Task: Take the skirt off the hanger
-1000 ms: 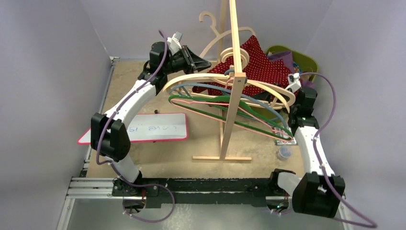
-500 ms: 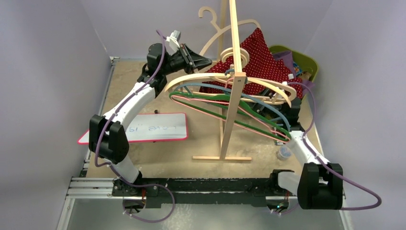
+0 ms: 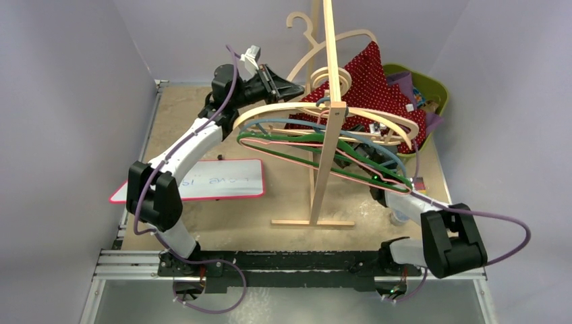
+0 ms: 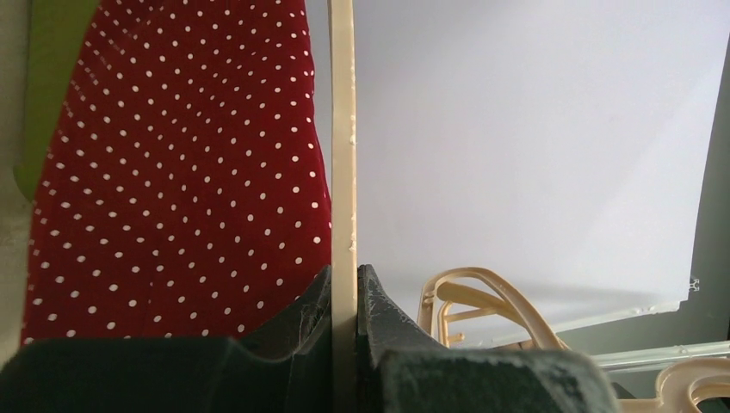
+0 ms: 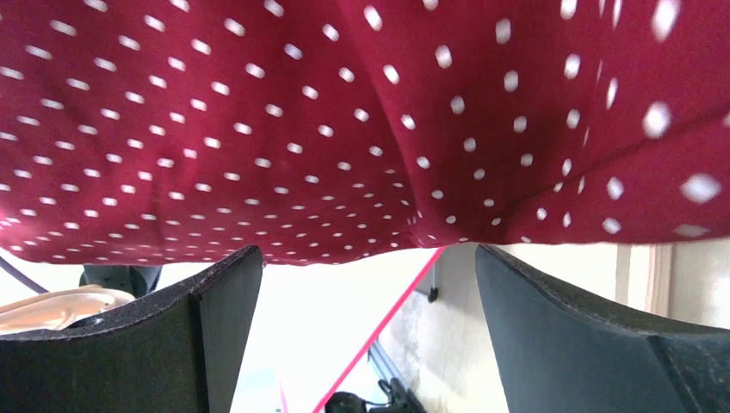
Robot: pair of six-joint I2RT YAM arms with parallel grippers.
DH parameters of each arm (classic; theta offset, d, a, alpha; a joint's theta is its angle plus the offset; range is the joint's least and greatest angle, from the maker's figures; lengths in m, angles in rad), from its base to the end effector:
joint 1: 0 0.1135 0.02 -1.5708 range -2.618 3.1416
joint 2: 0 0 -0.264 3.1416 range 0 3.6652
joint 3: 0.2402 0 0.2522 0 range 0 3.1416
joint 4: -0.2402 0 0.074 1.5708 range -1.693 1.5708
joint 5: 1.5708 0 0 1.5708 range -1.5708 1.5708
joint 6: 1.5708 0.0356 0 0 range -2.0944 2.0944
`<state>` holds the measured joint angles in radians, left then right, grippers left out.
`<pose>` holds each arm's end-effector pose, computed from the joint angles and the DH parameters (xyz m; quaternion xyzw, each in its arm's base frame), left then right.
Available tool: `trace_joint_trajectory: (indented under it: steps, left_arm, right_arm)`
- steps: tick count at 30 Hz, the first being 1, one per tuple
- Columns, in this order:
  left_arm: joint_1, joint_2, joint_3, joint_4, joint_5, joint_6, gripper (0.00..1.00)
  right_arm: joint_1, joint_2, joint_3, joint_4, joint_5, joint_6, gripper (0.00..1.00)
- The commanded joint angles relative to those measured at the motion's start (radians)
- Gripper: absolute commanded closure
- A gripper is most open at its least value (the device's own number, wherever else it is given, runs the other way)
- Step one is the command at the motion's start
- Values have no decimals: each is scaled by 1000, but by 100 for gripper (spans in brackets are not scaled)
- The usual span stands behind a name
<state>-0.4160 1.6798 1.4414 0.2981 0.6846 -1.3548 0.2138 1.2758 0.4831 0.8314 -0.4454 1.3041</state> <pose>0.3589 -0.1832 0.3824 -0.0743 0.6866 -0.6765 0.2558 0.2547 0.0710 0.2378 0.2145 0.6607 0.5948 0.4046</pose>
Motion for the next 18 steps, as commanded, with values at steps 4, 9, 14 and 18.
trace_joint_trajectory:
  steps: [4,9,14,18]
  left_arm:
    - [-9,-77,9,86,-5,4,100]
    - [-16,-86,5,70,-7,17,100]
    - [-15,-98,-6,54,-13,33,100]
    - [-15,-117,20,-47,-37,108,100]
  right_arm:
    - [69,28,-40,144,139,27,4]
    - [74,124,-28,299,124,-37,3]
    - [76,160,-54,474,135,-51,17]
    - [76,123,-79,515,164,-74,60]
